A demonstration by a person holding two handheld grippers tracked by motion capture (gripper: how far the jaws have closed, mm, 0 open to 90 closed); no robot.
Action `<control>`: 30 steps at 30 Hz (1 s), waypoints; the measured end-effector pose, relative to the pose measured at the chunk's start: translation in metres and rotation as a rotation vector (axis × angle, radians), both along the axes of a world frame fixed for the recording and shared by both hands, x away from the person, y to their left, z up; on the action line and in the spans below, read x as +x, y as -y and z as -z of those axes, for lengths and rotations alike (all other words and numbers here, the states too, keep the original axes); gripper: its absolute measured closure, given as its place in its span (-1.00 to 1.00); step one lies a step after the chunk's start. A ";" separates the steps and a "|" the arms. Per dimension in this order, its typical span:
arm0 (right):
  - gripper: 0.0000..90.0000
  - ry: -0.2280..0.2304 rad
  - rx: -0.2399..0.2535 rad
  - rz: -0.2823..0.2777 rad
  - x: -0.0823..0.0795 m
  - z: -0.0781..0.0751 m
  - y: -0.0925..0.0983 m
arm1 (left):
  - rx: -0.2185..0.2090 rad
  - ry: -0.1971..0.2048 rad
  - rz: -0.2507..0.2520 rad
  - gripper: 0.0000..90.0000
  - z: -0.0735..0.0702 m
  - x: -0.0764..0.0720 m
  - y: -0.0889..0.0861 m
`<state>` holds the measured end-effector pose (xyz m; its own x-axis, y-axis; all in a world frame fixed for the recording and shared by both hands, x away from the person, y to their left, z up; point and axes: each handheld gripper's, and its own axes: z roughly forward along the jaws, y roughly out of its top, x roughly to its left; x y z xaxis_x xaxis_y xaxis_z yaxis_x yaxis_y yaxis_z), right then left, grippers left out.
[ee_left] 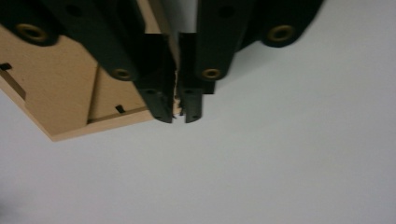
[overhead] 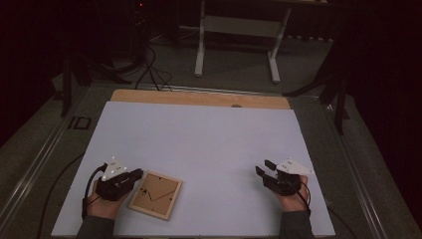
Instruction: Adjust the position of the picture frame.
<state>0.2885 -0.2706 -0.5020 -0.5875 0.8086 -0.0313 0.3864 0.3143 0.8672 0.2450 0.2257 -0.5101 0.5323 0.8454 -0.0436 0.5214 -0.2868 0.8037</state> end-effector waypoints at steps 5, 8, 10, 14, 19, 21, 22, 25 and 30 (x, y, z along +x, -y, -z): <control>0.20 0.000 -0.001 -0.001 0.000 0.000 0.000 | 0.036 -0.015 0.009 0.99 0.002 0.005 0.009; 0.20 0.001 0.000 -0.003 0.000 0.000 -0.001 | 0.046 -0.012 0.021 0.99 0.002 0.005 0.012; 0.20 0.002 0.000 -0.003 0.000 0.000 -0.001 | 0.054 -0.013 0.023 0.99 0.002 0.006 0.013; 0.20 0.000 -0.002 -0.003 0.000 0.000 -0.001 | 0.057 -0.020 0.025 0.99 0.004 0.008 0.015; 0.20 0.001 -0.004 -0.006 0.000 0.000 -0.002 | 0.062 -0.028 0.022 0.99 0.006 0.011 0.016; 0.20 0.001 -0.004 -0.008 0.001 0.000 -0.002 | 0.064 -0.030 0.027 1.00 0.006 0.011 0.017; 0.20 0.001 -0.005 -0.009 0.001 0.000 -0.002 | 0.067 -0.032 0.028 0.99 0.006 0.011 0.018; 0.20 0.002 -0.005 -0.010 0.000 0.000 -0.003 | 0.070 -0.032 0.033 0.99 0.006 0.012 0.020; 0.20 0.002 -0.004 -0.012 0.000 0.000 -0.003 | 0.102 -0.029 0.042 1.00 0.008 0.016 0.027</control>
<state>0.2889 -0.2674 -0.5024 -0.5970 0.8014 -0.0360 0.3809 0.3227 0.8665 0.2611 0.1987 -0.5177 0.5669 0.8234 0.0253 0.5302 -0.3882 0.7538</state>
